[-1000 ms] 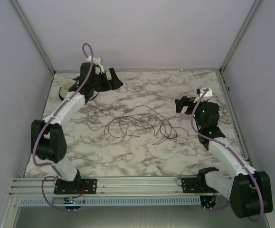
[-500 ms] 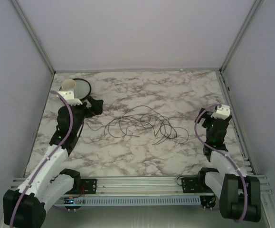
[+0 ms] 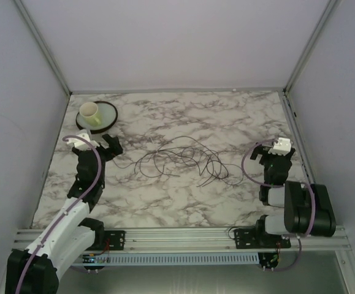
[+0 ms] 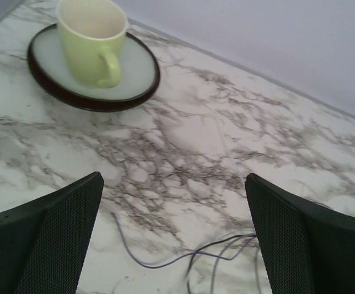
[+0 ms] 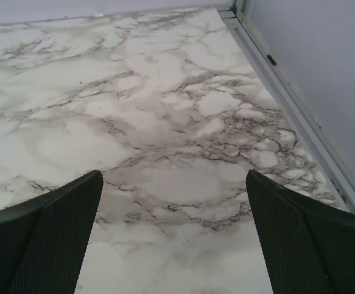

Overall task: Zip-tie the wires
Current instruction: Reset both arms

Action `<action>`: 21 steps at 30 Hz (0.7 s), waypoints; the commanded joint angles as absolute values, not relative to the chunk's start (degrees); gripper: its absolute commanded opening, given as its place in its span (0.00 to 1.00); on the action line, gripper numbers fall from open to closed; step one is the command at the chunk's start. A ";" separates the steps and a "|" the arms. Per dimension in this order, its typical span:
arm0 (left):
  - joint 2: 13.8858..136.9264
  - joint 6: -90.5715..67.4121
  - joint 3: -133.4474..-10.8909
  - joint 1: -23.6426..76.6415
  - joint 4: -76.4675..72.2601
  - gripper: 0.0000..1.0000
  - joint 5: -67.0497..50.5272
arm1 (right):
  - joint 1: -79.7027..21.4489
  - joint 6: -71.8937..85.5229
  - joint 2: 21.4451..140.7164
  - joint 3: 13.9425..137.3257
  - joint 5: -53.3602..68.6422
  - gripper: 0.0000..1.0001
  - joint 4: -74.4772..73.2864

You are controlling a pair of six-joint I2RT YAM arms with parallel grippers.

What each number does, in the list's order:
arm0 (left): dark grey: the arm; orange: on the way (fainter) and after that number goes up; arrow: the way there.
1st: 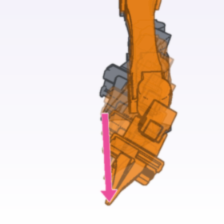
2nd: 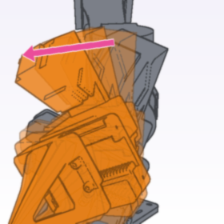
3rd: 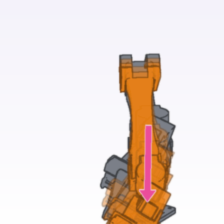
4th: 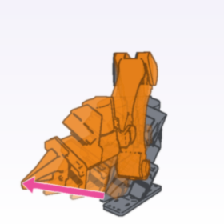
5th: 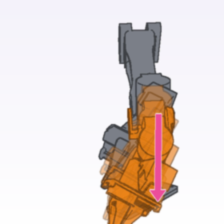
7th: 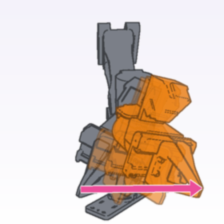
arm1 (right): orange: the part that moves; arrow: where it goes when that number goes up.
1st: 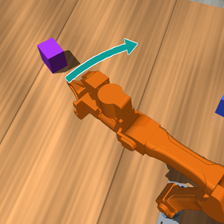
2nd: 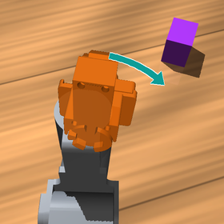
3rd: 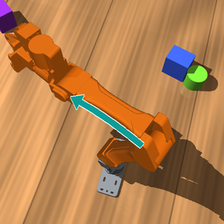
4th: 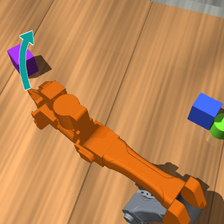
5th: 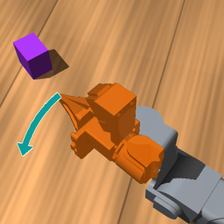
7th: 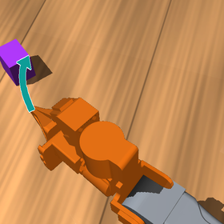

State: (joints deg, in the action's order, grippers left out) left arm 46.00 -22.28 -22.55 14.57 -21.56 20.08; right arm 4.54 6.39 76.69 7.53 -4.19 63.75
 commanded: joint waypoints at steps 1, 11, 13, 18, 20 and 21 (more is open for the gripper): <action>46.01 -16.87 -18.70 14.26 -28.71 1.00 26.50 | 3.04 4.07 85.90 6.40 0.45 0.99 83.34; 54.57 -4.31 -11.51 14.26 -45.89 1.00 27.35 | 1.94 5.03 87.96 11.25 -5.44 0.99 76.24; 58.54 -1.80 -10.38 14.18 -50.63 1.00 27.17 | 1.93 5.01 87.92 11.57 -5.45 0.99 75.26; 70.92 0.37 -7.39 14.19 -67.72 1.00 24.95 | 1.97 5.05 88.04 11.43 -5.40 0.99 75.85; 75.91 3.04 -8.26 14.22 -71.98 1.00 23.12 | 1.99 5.01 88.03 11.36 -5.40 0.99 75.89; 77.43 4.32 -9.48 14.24 -71.78 1.00 22.76 | 1.96 5.01 88.01 11.41 -5.38 0.99 75.93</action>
